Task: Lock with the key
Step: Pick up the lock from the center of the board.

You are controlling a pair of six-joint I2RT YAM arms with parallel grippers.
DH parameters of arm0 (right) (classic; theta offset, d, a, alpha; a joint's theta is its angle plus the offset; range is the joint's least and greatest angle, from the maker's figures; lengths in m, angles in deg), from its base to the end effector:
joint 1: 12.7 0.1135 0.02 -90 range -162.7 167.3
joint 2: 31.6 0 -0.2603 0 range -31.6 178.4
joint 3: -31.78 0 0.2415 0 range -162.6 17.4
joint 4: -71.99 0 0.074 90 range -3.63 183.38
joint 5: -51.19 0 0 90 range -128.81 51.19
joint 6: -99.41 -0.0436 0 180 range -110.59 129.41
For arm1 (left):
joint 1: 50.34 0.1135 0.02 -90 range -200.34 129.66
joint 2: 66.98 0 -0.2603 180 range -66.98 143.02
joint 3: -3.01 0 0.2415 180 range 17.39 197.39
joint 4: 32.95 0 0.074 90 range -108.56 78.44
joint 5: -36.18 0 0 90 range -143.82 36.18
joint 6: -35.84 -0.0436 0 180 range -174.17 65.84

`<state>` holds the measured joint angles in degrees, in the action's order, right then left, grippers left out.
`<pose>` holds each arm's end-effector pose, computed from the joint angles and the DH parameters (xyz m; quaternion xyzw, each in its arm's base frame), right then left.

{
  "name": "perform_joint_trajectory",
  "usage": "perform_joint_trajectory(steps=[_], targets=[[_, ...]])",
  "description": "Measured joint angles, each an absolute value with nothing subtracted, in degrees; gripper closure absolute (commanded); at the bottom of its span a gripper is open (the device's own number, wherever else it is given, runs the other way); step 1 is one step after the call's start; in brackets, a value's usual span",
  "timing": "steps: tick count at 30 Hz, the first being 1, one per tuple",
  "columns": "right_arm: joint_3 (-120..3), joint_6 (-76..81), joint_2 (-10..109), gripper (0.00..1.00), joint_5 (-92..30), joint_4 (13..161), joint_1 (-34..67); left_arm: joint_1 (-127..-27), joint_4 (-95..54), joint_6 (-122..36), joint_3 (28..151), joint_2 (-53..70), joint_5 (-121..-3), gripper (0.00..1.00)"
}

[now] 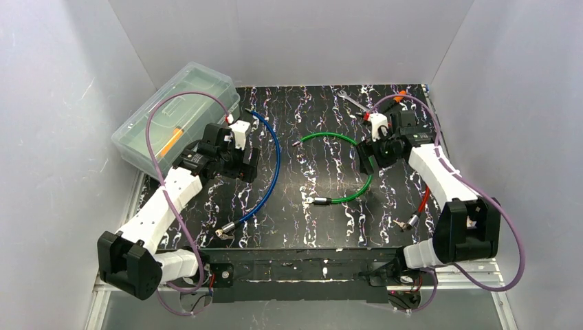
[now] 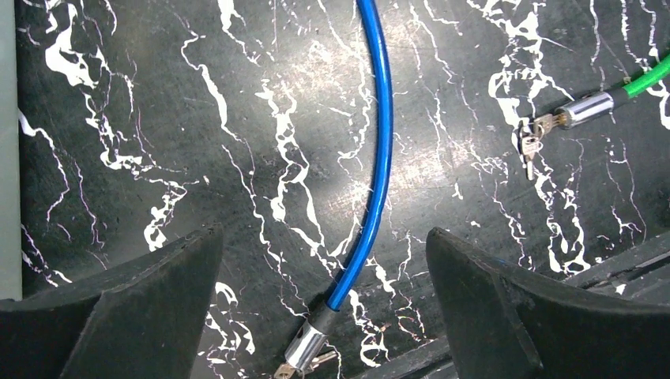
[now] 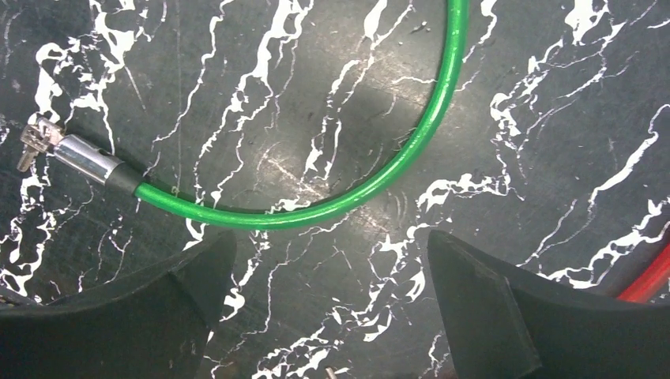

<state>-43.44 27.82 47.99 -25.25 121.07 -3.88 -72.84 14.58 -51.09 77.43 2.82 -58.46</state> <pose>0.2782 0.0535 0.2576 -0.2579 0.9077 0.0857 0.3197 0.2360 -0.1016 0.2973 0.1705 0.9001 -0.1245 0.3810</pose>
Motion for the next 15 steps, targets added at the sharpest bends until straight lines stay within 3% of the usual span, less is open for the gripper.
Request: perform_joint_trajectory(steps=[5, 15], targets=[[-49.2, 29.5, 52.8, 0.0, -25.4, 125.2, -6.9, -72.8, 14.4, -52.6, 77.6, 1.4, -60.1, 0.01], [-53.3, 32.1, 57.8, 0.03, -28.8, 132.7, -25.1, -72.8, 14.5, -52.8, 77.9, 0.2, -60.5, 0.01]])
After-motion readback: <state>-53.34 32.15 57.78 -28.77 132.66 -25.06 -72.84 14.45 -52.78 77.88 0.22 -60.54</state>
